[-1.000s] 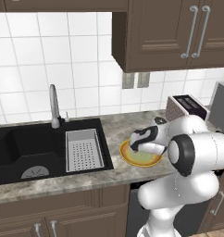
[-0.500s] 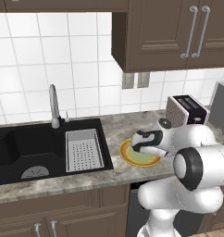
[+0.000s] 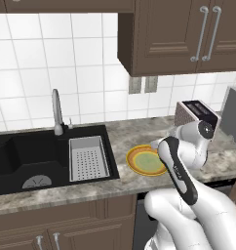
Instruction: Pick the garlic from the counter and place it in the microwave. Then turn on the microwave.
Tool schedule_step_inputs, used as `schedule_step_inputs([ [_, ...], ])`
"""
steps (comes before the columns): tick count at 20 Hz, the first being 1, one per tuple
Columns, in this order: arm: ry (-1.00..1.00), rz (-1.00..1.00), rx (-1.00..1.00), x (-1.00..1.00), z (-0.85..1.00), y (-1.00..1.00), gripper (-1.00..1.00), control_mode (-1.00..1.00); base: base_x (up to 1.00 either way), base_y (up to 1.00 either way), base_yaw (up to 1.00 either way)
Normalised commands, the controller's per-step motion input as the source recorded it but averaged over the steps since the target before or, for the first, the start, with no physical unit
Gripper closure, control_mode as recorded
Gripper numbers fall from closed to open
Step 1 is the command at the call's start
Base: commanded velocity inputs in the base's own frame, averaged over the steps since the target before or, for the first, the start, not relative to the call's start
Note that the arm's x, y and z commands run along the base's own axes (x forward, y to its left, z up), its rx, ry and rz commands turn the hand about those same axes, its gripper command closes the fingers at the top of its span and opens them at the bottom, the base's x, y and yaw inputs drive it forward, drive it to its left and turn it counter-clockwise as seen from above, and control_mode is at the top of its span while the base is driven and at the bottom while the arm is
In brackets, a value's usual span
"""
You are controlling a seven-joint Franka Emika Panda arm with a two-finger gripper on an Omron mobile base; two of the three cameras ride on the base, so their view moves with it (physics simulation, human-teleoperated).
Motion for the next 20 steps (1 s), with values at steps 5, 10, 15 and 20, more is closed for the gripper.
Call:
schedule_step_inputs([
  [5,-0.06,-0.08,0.00,-1.00,0.67,0.00,1.00,-1.00,0.00,0.00,0.00],
  [10,0.11,-0.14,0.00,-1.00,0.54,0.00,1.00,-1.00,0.00,0.00,0.00],
  [15,0.29,-0.18,0.00,-0.99,0.69,0.00,1.00,-1.00,0.00,0.00,0.00],
  [20,0.16,-0.10,0.00,-0.82,0.01,0.11,1.00,-1.00,0.00,0.00,0.00],
])
